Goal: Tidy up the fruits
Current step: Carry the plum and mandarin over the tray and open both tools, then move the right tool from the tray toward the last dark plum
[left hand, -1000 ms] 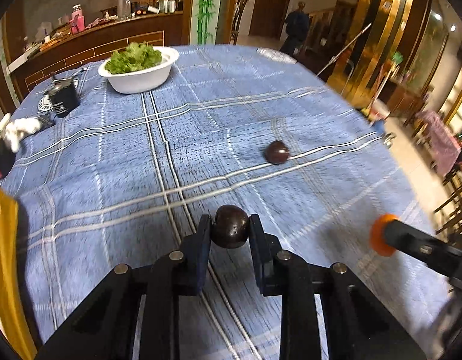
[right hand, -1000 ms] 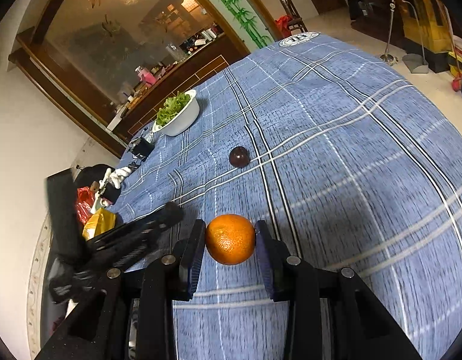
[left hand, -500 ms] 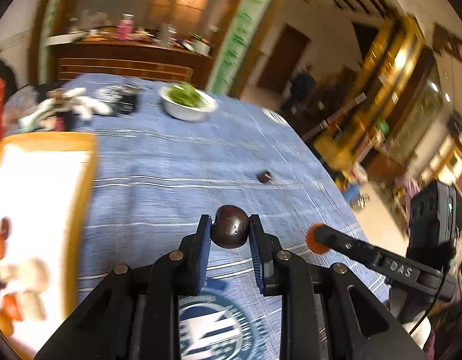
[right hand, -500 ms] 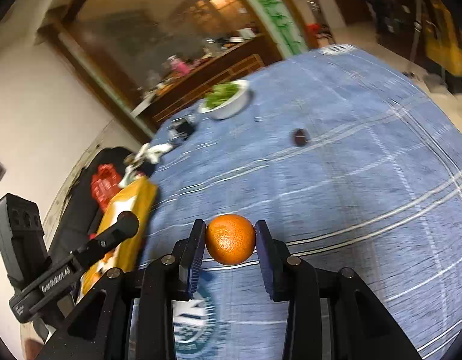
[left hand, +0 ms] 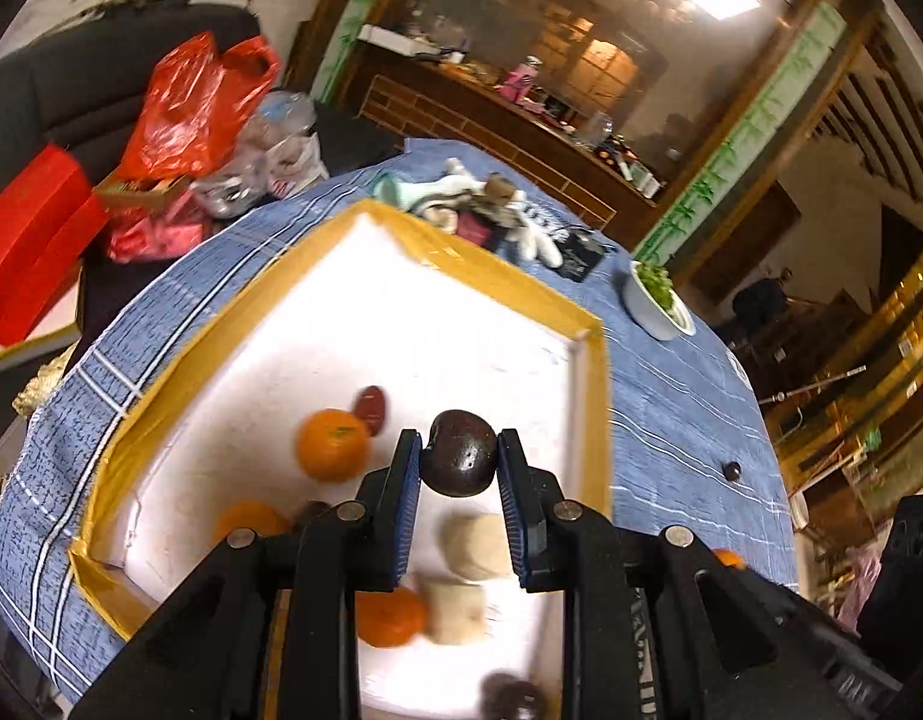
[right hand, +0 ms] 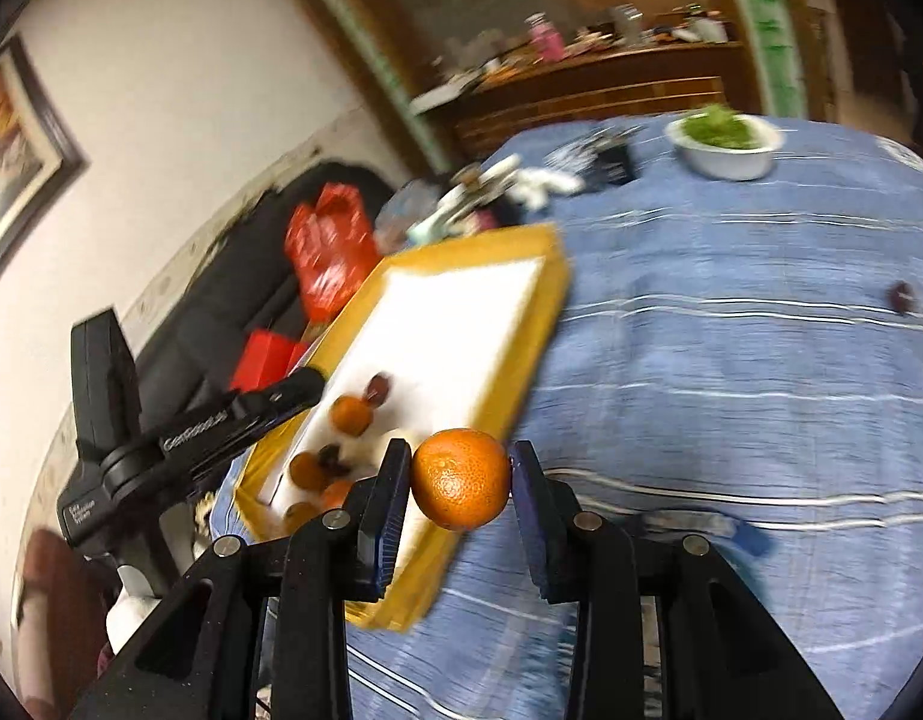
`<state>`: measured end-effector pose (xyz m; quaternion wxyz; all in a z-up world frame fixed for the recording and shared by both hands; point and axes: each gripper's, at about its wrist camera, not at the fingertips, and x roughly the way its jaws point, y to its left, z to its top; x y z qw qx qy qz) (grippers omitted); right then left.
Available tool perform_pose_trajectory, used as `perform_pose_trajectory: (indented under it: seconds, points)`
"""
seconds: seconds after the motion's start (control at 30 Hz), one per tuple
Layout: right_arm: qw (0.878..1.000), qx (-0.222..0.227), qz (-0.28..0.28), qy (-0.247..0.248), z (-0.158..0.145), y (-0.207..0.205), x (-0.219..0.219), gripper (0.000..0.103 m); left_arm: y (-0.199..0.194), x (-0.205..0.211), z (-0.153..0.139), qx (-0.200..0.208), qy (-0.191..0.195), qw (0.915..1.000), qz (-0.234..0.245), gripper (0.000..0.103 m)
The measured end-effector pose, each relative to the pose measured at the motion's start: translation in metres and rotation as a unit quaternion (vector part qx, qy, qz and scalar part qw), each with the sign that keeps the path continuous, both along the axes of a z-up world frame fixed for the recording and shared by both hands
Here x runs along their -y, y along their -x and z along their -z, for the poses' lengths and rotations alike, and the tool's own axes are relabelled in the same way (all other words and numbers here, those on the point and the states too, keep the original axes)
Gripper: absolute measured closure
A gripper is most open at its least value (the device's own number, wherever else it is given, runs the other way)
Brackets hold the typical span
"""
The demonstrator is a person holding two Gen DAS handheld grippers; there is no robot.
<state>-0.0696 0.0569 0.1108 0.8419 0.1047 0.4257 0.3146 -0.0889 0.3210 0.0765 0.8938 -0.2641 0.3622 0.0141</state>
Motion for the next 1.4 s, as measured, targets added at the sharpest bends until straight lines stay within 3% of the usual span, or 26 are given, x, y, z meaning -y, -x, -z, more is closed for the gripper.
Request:
perform_pose_trajectory:
  seconds: [0.2,0.23,0.3,0.37,0.43,0.57,0.67,0.8,0.87,0.97,1.17,1.4]
  points:
    - [0.997,0.018,-0.040,0.059,0.019,-0.005,-0.065,0.064,-0.005,-0.011,0.013,-0.009,-0.002,0.9999,-0.005,0.075]
    - [0.997,0.023,-0.041,0.066,0.021,-0.006,-0.070,0.064,-0.005,-0.012,0.014,-0.010,-0.002,0.9999,-0.007,0.071]
    - [0.995,0.033,-0.038,0.081,0.024,-0.012,-0.079,0.064,-0.005,-0.016,0.014,-0.010,-0.001,0.9999,-0.011,0.044]
    - [0.995,0.032,-0.031,0.090,0.028,-0.021,-0.084,0.060,-0.002,-0.018,0.012,-0.003,-0.007,0.9998,-0.016,0.042]
    - [0.996,0.032,-0.021,0.084,0.027,-0.025,-0.083,0.042,0.001,-0.020,0.009,0.002,-0.011,0.9998,-0.017,0.041]
    - [0.996,0.039,-0.007,0.075,0.019,-0.023,-0.073,0.041,0.009,-0.017,-0.002,0.015,-0.026,0.9994,-0.019,0.039]
    - [0.997,0.045,0.011,0.063,0.013,-0.015,-0.057,0.042,0.019,-0.003,-0.015,0.030,-0.055,0.9979,-0.015,0.039]
    - [0.996,0.056,0.043,0.054,0.009,0.004,-0.024,0.041,0.032,0.028,-0.034,0.044,-0.113,0.9925,-0.015,0.026]
    - [0.995,0.057,0.060,0.051,0.009,0.012,-0.008,0.041,0.042,0.058,-0.046,0.058,-0.173,0.9831,-0.014,0.022]
    - [0.993,0.053,0.094,0.041,0.011,0.024,0.024,0.040,0.056,0.094,-0.058,0.077,-0.232,0.9696,-0.007,0.010]
    - [0.986,0.045,0.161,0.019,0.011,0.038,0.084,0.039,0.074,0.146,-0.072,0.098,-0.255,0.9611,0.041,0.006]
    - [0.981,0.047,0.188,-0.007,0.008,0.051,0.118,0.037,0.076,0.179,-0.074,0.090,-0.269,0.9562,0.075,0.006]
